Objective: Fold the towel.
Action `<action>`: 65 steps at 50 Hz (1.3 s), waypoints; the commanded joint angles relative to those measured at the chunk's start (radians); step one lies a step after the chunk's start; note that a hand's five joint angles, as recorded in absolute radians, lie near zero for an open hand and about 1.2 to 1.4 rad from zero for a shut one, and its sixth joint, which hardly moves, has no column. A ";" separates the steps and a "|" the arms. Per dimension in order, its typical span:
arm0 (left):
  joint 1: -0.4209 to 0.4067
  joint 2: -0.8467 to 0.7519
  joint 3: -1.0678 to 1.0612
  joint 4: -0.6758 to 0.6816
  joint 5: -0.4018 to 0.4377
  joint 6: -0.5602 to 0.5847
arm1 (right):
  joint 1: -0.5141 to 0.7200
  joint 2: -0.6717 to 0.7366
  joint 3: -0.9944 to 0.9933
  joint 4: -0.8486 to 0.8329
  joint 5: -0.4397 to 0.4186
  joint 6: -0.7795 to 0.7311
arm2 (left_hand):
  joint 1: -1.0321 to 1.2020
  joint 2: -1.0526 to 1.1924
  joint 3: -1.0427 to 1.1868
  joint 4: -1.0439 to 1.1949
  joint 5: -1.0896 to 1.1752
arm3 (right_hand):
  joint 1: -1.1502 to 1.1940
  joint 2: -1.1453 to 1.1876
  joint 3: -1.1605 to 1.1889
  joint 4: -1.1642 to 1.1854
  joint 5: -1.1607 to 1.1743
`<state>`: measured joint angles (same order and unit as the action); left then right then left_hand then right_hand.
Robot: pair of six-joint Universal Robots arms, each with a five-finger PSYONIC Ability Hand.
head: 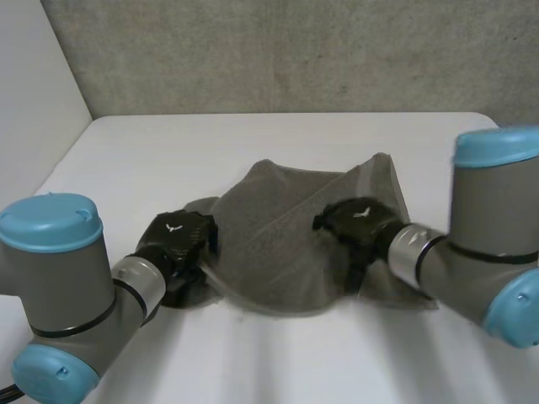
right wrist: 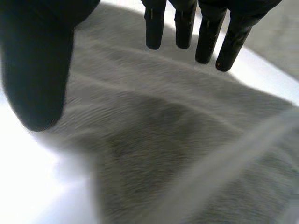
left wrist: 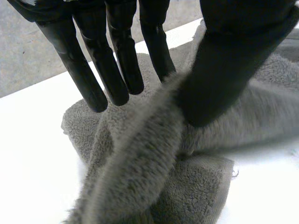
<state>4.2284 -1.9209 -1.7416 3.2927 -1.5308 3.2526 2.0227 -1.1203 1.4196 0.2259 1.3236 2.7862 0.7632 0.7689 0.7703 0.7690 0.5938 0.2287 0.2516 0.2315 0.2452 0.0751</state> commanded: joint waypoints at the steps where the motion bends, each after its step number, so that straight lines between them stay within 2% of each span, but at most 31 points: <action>1: -0.002 0.040 -0.012 -0.004 -0.009 0.001 | -0.120 -0.065 0.062 -0.052 -0.052 0.107 | -0.071 -0.077 -0.078 -0.077 -0.076 | -0.006 -0.029 -0.009 -0.022 -0.027; 7: 0.004 0.091 -0.048 -0.025 -0.012 -0.001 | -0.235 -0.067 0.085 -0.020 -0.106 0.089 | -0.320 -0.326 -0.327 -0.326 -0.325 | 0.053 0.030 0.050 0.036 0.032; 13: 0.010 0.181 -0.093 -0.077 -0.014 -0.010 | -0.271 -0.069 0.171 0.018 -0.115 0.015 | -0.502 -0.508 -0.509 -0.508 -0.507 | 0.094 0.071 0.091 0.078 0.073; 23: 0.028 0.280 -0.145 -0.099 -0.045 -0.013 | -0.312 -0.147 0.436 -0.187 -0.119 -0.062 | -0.538 -0.544 -0.545 -0.544 -0.543 | 0.241 0.218 0.238 0.224 0.220; 29: 0.035 0.292 -0.162 -0.099 -0.057 -0.014 | -0.326 -0.147 0.501 -0.302 -0.144 -0.065 | -0.541 -0.547 -0.548 -0.547 -0.546 | 0.279 0.256 0.276 0.262 0.258; 40: 0.064 0.289 -0.179 -0.099 -0.051 -0.016 | -0.322 -0.093 0.479 -0.349 -0.162 -0.066 | -0.556 -0.561 -0.563 -0.561 -0.561 | 0.385 0.362 0.382 0.368 0.364; 44: 0.068 0.289 -0.179 -0.099 -0.051 -0.016 | -0.320 -0.066 0.453 -0.381 -0.162 -0.066 | -0.556 -0.561 -0.563 -0.561 -0.561 | 0.499 0.476 0.496 0.482 0.478; 65: 0.081 0.286 -0.187 -0.099 -0.049 -0.016 | -0.322 0.022 0.371 -0.393 -0.150 -0.106 | -0.556 -0.561 -0.563 -0.561 -0.561 | 0.552 0.529 0.549 0.536 0.531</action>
<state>4.3087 -1.6328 -1.9265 3.1937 -1.5803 3.2367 1.7017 -1.1108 1.8040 -0.1674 1.1740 2.6802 0.2049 0.1939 0.1948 0.1943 0.0294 0.5305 0.6205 0.6254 0.6238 0.4239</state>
